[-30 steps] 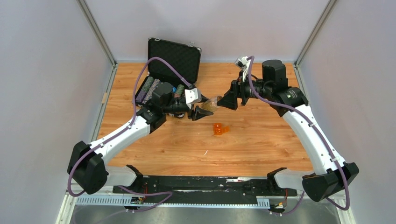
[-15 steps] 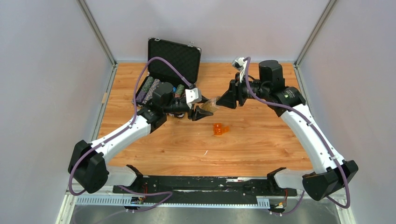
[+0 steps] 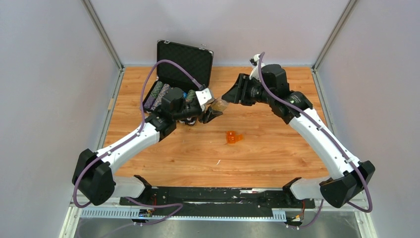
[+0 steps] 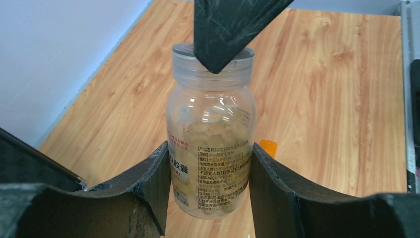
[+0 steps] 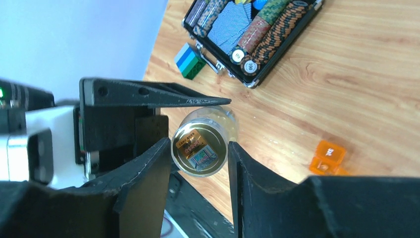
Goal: Sort the pills into containers
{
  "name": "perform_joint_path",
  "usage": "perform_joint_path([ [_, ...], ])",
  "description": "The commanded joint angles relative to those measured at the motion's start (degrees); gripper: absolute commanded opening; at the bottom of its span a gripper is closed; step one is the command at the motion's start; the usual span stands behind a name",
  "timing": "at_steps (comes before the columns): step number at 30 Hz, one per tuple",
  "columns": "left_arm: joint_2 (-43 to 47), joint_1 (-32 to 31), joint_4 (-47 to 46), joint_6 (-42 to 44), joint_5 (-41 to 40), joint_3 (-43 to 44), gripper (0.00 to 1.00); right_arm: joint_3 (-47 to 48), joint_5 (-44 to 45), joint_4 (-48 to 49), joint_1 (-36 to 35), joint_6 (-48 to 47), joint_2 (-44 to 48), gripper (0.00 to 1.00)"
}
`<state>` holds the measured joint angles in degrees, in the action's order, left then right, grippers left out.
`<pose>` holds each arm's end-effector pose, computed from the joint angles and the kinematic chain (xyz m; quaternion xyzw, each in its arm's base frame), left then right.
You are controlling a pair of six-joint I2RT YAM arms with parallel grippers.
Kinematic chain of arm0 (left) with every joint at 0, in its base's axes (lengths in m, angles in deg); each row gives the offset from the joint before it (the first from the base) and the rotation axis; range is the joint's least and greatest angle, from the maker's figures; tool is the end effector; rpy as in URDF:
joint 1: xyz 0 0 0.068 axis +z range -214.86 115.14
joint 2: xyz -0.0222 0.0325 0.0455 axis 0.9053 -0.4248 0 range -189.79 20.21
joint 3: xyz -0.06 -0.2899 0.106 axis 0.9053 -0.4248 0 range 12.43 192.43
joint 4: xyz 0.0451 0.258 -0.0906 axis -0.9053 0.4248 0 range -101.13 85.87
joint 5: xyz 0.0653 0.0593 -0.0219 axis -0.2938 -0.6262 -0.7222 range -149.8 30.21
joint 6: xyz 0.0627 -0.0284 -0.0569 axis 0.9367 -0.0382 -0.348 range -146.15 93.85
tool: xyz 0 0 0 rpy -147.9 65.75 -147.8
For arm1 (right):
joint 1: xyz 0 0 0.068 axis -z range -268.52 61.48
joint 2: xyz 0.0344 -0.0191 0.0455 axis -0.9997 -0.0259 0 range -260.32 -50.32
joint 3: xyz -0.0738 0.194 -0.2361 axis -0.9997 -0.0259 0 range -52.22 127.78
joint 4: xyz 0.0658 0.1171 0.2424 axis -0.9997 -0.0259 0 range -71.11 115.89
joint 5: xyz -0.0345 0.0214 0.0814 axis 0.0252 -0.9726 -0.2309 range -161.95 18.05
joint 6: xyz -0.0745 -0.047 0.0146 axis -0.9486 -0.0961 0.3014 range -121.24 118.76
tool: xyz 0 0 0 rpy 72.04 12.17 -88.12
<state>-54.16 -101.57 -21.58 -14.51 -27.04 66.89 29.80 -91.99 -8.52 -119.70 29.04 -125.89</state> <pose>0.2490 -0.2395 0.3532 0.4660 0.5932 -0.3446 0.5588 0.2667 0.1933 0.4298 -0.0963 0.8432 0.3875 0.3600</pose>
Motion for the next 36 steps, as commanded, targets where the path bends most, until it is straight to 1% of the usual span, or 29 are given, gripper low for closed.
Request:
perform_joint_path([
  [1,1.67,-0.84,-6.68,0.47,-6.13,0.55,0.00,3.86,4.83,0.04,-2.97,18.47,-0.47,0.23],
  [3,1.68,-0.82,-6.53,0.56,-6.96,0.41,0.00,5.12,5.47,-0.21,-3.01,17.77,-0.27,0.44],
  [5,1.75,-0.83,-6.29,0.53,-7.43,0.35,0.00,5.89,7.02,-0.31,-2.73,15.12,0.68,0.63],
  [6,1.80,-0.89,-6.19,0.46,-7.42,0.27,0.00,6.14,7.62,-0.30,-2.36,13.47,1.37,0.69],
  [7,1.95,-0.85,-6.17,0.43,-7.30,0.24,0.00,6.24,7.57,-0.25,-1.68,11.47,2.29,0.74],
  [9,2.17,-0.82,-6.06,0.25,-6.44,0.14,0.00,6.54,4.29,-0.10,0.40,5.66,3.56,0.77],
  [12,2.39,-0.88,-5.55,0.29,-3.83,0.12,0.00,6.36,-4.89,-0.48,2.44,-9.00,5.16,0.82],
  [14,2.69,-0.85,-5.19,0.60,-1.34,0.17,0.00,5.83,-11.39,-3.35,2.59,-19.76,6.07,0.84],
  [16,2.81,-0.82,-4.59,0.82,1.73,0.43,0.00,5.18,-13.51,-6.41,2.61,-26.51,6.65,0.86],
  [19,2.74,-0.82,-3.54,0.74,5.78,1.08,0.00,5.11,-14.64,-10.73,2.66,-33.84,6.31,0.87],
  [24,2.82,-0.84,-3.32,0.06,11.72,1.33,0.00,6.36,-17.28,-15.84,2.66,-41.14,4.47,0.85],
  [28,2.49,-0.84,-2.51,-0.14,14.62,1.71,0.00,7.84,-21.05,-18.72,2.73,-45.15,3.48,0.82],
  [31,2.17,-0.82,-0.71,0.36,16.11,2.42,0.00,9.19,-19.67,-21.07,2.60,-46.44,1.89,0.80],
  [36,1.91,-0.83,1.63,1.03,18.00,3.20,0.00,8.80,-18.46,-20.97,2.61,-47.30,1.15,0.77],
])
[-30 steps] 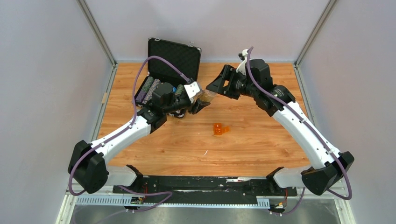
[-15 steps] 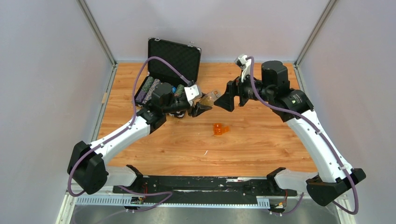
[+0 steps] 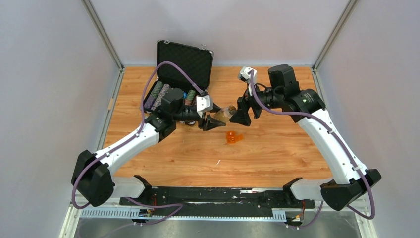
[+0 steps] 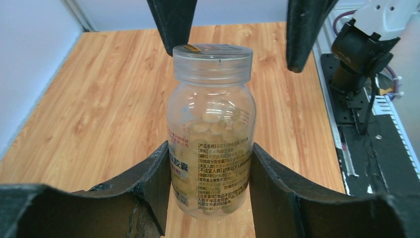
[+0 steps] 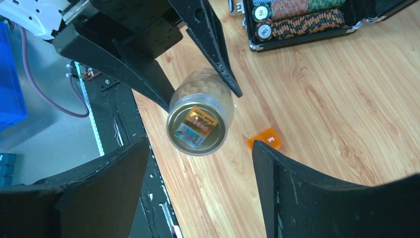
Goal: Sort the pills into containers
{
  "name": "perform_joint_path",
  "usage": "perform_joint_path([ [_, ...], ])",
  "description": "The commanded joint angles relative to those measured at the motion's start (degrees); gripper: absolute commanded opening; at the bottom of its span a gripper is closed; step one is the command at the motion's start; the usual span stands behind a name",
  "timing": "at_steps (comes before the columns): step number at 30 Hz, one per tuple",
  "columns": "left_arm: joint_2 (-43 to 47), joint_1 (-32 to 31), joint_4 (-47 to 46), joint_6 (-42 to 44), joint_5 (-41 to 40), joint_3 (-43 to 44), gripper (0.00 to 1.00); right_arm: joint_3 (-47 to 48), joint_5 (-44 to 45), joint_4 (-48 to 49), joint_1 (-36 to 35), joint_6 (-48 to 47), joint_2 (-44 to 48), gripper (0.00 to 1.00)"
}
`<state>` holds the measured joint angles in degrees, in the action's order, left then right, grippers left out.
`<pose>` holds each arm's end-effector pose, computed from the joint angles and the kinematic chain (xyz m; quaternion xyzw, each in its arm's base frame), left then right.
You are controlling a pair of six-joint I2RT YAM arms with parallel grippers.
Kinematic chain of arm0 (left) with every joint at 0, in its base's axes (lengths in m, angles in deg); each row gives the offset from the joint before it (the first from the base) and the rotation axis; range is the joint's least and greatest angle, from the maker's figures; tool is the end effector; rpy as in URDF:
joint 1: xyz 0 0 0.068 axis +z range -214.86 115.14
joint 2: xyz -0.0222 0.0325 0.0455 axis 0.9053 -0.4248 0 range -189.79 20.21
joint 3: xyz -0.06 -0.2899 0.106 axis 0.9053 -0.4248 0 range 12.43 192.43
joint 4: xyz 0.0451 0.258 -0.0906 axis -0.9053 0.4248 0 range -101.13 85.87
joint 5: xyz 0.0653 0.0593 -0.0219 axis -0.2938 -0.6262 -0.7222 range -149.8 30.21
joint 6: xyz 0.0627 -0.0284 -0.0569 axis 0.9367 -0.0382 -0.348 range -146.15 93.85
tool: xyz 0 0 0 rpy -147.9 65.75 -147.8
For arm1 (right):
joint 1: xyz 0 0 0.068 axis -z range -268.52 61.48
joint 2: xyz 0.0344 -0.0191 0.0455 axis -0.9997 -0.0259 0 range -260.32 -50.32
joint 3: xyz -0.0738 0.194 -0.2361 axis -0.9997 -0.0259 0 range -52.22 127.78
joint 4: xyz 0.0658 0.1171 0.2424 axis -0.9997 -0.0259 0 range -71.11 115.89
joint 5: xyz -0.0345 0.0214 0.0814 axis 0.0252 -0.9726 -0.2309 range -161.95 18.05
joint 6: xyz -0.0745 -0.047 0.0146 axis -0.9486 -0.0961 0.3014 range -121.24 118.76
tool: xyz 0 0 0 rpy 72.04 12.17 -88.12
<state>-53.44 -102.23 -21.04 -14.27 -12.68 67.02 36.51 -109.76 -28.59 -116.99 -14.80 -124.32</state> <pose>0.2244 -0.2449 0.3589 0.5263 0.5263 -0.4279 0.5127 0.2216 0.1757 0.4453 -0.4356 0.7503 0.3430 0.3602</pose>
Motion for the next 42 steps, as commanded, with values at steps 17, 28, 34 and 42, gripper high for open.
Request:
perform_joint_path([
  [17,-0.73,-0.17,6.38,2.39,7.81,6.05,0.00,1.80,2.22,5.37,-0.19,2.28,-1.15,0.67],
  [28,-0.71,-0.20,5.72,2.47,5.41,5.90,0.00,1.75,4.41,7.70,-1.69,10.61,-2.82,0.48],
  [34,-0.52,-0.23,4.25,2.92,-2.55,5.28,0.00,5.54,9.83,7.28,-3.39,26.96,-6.89,0.37],
  [42,0.12,-0.27,1.19,3.08,-7.63,3.63,0.00,6.26,23.82,8.09,-4.86,52.94,-7.54,0.51],
])
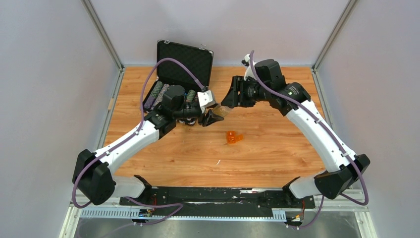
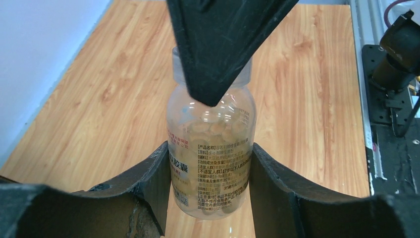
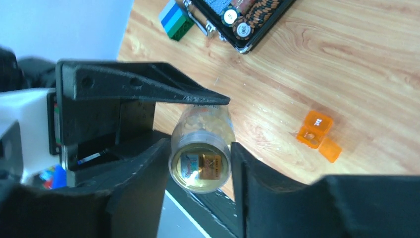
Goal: Sort the pills into containers
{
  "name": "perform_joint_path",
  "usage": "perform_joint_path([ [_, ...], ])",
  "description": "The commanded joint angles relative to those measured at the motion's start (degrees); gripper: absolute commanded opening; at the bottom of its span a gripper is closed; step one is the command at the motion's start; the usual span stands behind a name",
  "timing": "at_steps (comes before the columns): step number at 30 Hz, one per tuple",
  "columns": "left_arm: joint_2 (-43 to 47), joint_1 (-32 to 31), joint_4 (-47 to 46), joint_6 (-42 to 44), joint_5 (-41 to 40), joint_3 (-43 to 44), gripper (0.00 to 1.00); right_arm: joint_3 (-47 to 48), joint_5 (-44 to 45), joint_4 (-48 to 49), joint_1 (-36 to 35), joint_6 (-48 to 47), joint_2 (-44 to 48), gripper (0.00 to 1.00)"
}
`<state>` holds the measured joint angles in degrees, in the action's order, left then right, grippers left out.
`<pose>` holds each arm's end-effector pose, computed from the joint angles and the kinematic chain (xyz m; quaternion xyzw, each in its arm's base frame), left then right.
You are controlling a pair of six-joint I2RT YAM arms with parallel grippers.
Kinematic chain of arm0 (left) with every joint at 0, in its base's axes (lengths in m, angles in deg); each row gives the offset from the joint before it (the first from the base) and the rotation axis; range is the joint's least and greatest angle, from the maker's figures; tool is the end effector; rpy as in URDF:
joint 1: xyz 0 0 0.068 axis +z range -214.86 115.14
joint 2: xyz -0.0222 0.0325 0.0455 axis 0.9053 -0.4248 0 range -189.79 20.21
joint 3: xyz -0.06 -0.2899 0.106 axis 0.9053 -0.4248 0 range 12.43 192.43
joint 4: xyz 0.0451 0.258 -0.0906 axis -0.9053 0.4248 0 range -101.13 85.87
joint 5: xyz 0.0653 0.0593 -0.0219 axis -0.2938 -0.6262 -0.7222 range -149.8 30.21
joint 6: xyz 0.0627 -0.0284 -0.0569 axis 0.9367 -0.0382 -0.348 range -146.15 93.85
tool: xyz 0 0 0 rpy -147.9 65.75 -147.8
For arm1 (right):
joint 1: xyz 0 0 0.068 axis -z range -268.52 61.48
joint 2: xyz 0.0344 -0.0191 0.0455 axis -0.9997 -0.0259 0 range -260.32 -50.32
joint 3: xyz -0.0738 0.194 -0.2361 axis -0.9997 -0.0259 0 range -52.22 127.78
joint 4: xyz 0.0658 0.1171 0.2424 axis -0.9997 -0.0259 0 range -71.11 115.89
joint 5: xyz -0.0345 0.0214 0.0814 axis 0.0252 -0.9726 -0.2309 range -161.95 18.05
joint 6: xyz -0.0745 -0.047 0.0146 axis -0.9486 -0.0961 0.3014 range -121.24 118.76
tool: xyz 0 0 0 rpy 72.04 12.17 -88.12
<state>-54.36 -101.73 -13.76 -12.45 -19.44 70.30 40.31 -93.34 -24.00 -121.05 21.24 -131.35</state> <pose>0.2385 -0.2434 0.3589 0.5079 0.5784 -0.3823 0.5111 0.2649 0.2034 0.4354 -0.1580 0.8742 0.3457 0.3022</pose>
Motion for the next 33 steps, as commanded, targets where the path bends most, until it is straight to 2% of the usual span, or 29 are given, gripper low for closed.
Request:
perform_joint_path([
  [1,1.06,-0.76,-6.08,1.28,-1.07,0.26,0.00,2.77,7.41,3.50,-0.78,17.88,-0.45,0.59],
  [3,1.00,-0.76,-6.10,1.05,-1.10,0.05,0.00,4.00,6.94,3.40,-0.65,17.54,-0.45,0.73],
  [5,1.00,-0.74,-6.07,0.87,-0.87,-0.09,0.00,5.25,5.56,3.24,0.02,15.94,-0.43,0.82],
  [10,0.96,-0.76,-5.15,0.20,0.24,0.22,0.00,5.12,3.81,3.41,2.49,5.89,1.58,0.90],
  [14,1.15,-0.76,-4.81,0.31,1.50,0.21,0.00,4.21,0.11,2.96,3.68,-4.83,3.22,0.86],
  [16,1.10,-0.76,-4.55,0.50,2.87,0.35,0.00,4.30,-5.13,2.23,3.80,-9.78,3.97,0.85],
  [21,1.30,-0.76,-3.54,0.42,7.28,0.90,0.00,2.51,-17.08,-2.00,3.77,-21.30,6.16,0.90],
  [25,1.56,-0.76,-3.43,0.13,9.52,0.78,0.00,1.52,-17.35,-4.32,3.80,-25.99,6.70,0.92],
  [30,1.70,-0.76,-3.37,0.00,11.14,0.75,0.00,2.40,-11.52,-5.85,3.70,-24.03,4.27,0.74],
  [33,1.71,-0.76,-3.63,-0.13,11.00,0.63,0.00,2.89,-13.13,-6.48,3.37,-24.14,3.26,0.68],
])
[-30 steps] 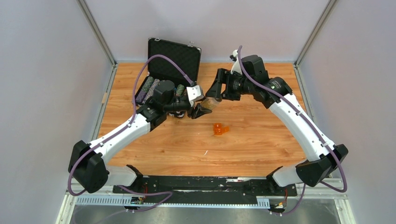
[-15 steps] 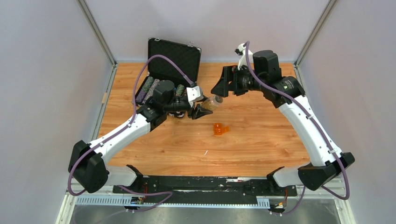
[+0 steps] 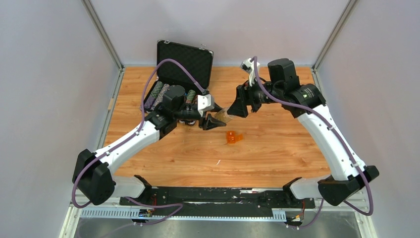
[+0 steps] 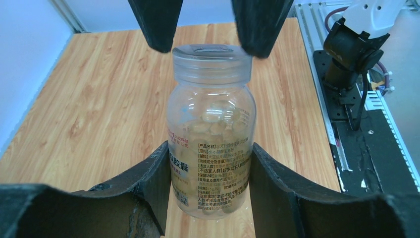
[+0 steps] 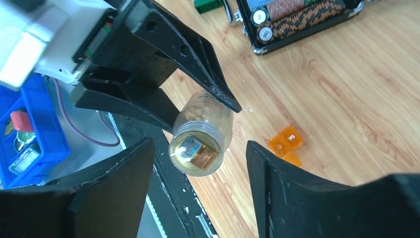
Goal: Sort the pills into containers
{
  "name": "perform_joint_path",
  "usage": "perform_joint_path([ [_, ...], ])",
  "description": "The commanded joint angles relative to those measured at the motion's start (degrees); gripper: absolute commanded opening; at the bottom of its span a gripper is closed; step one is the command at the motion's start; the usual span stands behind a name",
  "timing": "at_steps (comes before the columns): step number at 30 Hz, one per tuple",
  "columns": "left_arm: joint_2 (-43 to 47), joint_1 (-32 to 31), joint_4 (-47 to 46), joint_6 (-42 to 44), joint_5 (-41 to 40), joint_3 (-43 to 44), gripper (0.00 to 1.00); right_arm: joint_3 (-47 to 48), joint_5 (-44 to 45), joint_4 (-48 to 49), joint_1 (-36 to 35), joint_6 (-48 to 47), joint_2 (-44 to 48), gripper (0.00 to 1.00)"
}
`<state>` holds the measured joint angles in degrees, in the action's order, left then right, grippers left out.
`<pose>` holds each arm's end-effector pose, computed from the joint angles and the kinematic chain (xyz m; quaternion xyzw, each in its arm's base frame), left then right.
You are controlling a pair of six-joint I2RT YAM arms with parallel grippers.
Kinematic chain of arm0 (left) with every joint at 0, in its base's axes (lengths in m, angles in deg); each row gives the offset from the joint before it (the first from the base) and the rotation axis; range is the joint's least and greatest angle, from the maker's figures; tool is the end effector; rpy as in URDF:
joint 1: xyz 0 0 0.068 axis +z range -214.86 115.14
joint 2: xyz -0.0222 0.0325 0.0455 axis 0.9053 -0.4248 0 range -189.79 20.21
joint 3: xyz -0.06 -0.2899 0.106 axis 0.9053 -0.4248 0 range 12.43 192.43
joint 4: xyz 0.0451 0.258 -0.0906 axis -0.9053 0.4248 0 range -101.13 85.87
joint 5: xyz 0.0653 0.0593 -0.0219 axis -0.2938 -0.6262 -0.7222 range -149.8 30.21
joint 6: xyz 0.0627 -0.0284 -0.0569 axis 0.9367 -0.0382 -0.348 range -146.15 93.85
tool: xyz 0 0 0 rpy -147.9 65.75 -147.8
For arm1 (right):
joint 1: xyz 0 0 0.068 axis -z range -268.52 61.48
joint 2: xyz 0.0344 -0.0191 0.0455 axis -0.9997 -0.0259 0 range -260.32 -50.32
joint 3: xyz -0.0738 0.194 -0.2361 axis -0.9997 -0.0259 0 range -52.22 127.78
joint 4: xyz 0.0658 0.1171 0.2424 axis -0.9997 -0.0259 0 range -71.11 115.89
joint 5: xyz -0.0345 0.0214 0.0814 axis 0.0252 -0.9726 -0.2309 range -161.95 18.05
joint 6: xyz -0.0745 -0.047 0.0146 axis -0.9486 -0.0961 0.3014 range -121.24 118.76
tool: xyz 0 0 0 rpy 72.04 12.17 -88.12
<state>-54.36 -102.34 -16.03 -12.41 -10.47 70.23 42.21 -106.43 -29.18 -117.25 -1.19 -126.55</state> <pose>0.2246 -0.2484 0.3654 0.5421 0.5226 -0.4348 0.4939 0.2314 0.1782 0.4663 -0.3400 0.7948 0.3629 0.3478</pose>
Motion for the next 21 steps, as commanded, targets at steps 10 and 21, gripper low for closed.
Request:
perform_joint_path([
  [10,1.31,-0.14,-1.63,-0.01,1.46,0.93,0.00,0.67,2.80,-0.82,-1.24,2.84,-2.43,0.45],
  [21,0.87,-0.14,-7.85,-3.29,-10.59,-0.12,0.00,-5.50,15.44,8.62,-1.41,35.50,-1.12,0.31],
])
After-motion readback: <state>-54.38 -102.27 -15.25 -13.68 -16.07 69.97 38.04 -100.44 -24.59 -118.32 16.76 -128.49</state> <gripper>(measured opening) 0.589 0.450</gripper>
